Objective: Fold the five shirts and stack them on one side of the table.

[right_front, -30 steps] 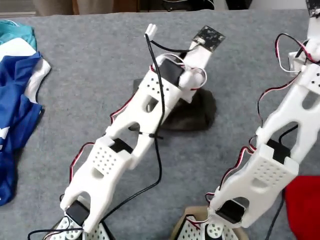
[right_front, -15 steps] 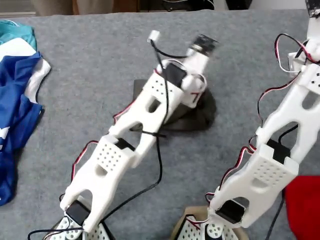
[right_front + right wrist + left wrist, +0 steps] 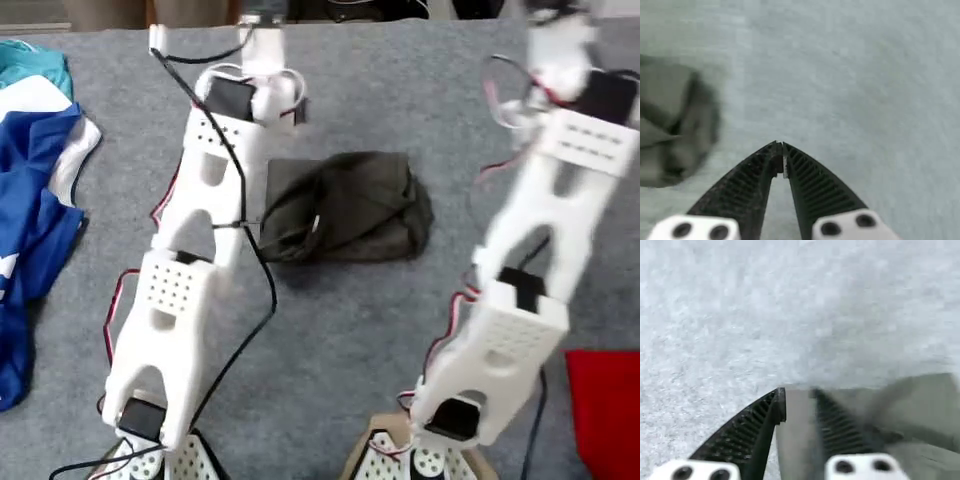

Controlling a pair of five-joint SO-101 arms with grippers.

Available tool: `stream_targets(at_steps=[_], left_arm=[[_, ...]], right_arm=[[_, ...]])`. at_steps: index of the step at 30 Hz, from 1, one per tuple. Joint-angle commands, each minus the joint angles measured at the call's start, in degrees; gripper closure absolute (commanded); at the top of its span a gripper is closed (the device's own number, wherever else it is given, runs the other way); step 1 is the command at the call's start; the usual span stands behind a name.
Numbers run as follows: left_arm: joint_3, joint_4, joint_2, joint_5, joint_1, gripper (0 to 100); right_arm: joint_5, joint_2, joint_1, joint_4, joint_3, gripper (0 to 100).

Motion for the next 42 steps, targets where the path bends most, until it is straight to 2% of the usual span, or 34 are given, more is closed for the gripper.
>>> stream_targets(at_steps=[1, 8, 13, 20, 27, 33, 35, 36, 38, 40, 42], left_arm=[[2.2, -1.8, 2.2, 0.7, -0.7, 97], [0.6, -2.2, 9.5, 0.6, -0.8, 98], [-1.8, -2.4, 14.3, 0.4, -0.9, 98], [-4.7, -9.3, 18.2, 0.7, -6.0, 98], [-4.7, -9.4, 18.8, 0.7, -6.9, 98], [-4.8, -9.0, 18.2, 0.8, -10.5, 98], [-6.1, -6.5, 17.7, 0.5, -12.2, 97], [-7.9, -3.9, 17.0, 0.6, -12.8, 95], [-12.0, 3.2, 15.5, 1.0, -14.5, 86], [-16.5, 8.8, 14.8, 6.2, -16.1, 73], [-19.1, 12.0, 13.8, 10.5, -18.2, 69]], right_arm=[[0.8, -3.6, -7.0, 0.5, -2.0, 99.1], [1.1, -3.6, -20.0, 0.2, -1.9, 99.1], [4.2, -0.5, -28.1, -1.6, -2.5, 99.1], [4.7, 6.8, -30.6, -3.2, -2.5, 99.1], [1.7, 11.6, -31.3, -8.5, -4.0, 99.1], [-4.6, 11.0, -30.4, -7.3, -10.1, 99.1], [-5.2, 11.0, -30.4, -6.9, -11.6, 99.1], [-5.2, 11.2, -30.5, -6.9, -11.5, 99.1], [-5.3, 12.1, -31.3, -6.9, -11.4, 99.1], [-6.0, 13.7, -31.5, -6.9, -11.0, 99.1], [-6.8, 15.6, -31.9, -6.9, -10.9, 99.1]])
